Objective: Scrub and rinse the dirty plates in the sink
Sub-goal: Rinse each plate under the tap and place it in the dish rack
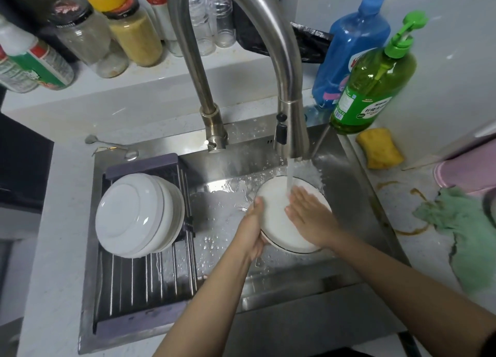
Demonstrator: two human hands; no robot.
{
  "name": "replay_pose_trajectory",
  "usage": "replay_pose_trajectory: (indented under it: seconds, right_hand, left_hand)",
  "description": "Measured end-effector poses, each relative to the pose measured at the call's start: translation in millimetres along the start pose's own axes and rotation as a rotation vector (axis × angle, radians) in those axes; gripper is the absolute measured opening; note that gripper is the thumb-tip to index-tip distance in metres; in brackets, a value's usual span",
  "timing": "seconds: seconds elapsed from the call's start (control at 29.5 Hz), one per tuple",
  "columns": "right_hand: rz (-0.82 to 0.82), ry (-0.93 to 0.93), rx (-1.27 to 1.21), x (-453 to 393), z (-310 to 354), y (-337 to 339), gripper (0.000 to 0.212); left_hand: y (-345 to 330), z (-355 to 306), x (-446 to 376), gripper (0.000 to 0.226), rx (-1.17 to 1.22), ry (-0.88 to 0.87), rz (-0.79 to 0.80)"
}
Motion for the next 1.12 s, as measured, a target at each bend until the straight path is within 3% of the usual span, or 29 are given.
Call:
replay_pose_trajectory:
  seconds: [0.07, 0.1, 0.27, 0.34, 0.44, 0.51, 0.54, 0.65, 0.75, 0.81, 0.85, 0.95, 0.98, 1.05, 1.12]
  right_hand:
    - [0.022, -0.030, -0.103, -13.9, 23.2, -8.8, 0.060]
    - [0.035, 0.004, -0.168, -17.3, 35.3, -12.2, 0.053]
    - [0.232, 0.294, -0.338, 15.9, 39.5, -6.2, 0.046]
    - [0.184, 0.355, -0.199, 32.2, 19.9, -1.3, 0.058]
    - [0.074, 0.252, 0.102, 29.9, -9.5, 0.2, 0.115]
    - [0.030, 0.171, 0.149, 13.4, -8.2, -5.1, 0.121]
    - [0.024, 0.141, 0.079, 4.5, -0.1, -7.5, 0.111]
    - [0.125, 0.132, -0.189, -10.0, 47.0, -10.7, 0.057]
    - [0.299, 0.302, -0.300, 12.8, 65.9, -6.8, 0.051]
    - [0.333, 0.382, -0.283, 33.4, 42.9, 0.4, 0.053]
    - [0.305, 0.404, -0.216, 40.5, 26.9, 3.4, 0.061]
    - [0.176, 0.362, 0.049, 41.2, -12.0, 12.1, 0.114]
    - [0.136, 0.342, 0.108, 35.8, -17.1, 13.1, 0.121]
    - [0.044, 0.292, 0.132, 24.3, -9.3, 7.9, 0.119]
    - [-0.043, 0.165, -0.015, 11.0, 11.9, -2.2, 0.091]
  left_hand:
    - [-3.1, 4.7, 2.6, 0.045, -0.041, -0.014, 0.028]
    - [-2.5, 2.8, 2.6, 0.047, -0.041, -0.018, 0.018]
    - [17.2, -15.6, -11.5, 0.051, 0.038, -0.067, -0.103]
    - [23.5, -21.1, -8.5, 0.050, 0.028, -0.101, -0.104]
    - [24.2, -20.5, -4.9, 0.050, -0.050, -0.115, -0.043]
    - [21.0, -14.4, 3.8, 0.045, -0.097, -0.090, 0.008]
    - [17.5, -10.6, 6.9, 0.041, -0.117, -0.077, 0.040]
    - [13.7, -14.1, 9.3, 0.036, -0.123, -0.093, 0.063]
    - [22.0, -30.2, 4.5, 0.044, -0.088, -0.133, -0.025]
    - [30.6, -40.1, 2.3, 0.044, -0.124, -0.189, -0.047]
    - [35.2, -43.2, 1.4, 0.041, -0.151, -0.215, -0.048]
    - [39.3, -47.4, 6.3, 0.031, -0.266, -0.233, -0.023]
    - [38.1, -45.0, 9.0, 0.030, -0.283, -0.208, -0.003]
    - [35.8, -37.6, 11.8, 0.032, -0.283, -0.147, 0.026]
    - [31.4, -32.5, 16.8, 0.034, -0.289, -0.120, 0.036]
Point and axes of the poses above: each hand's wrist, its own x-axis away from the middle knuckle, its own y-axis out of the back of the hand, z = x × y, the point moved 1 cm from there along -x, towards the middle knuckle, and after that the axes turned 13 degrees about -z, right-handed, at the moved point
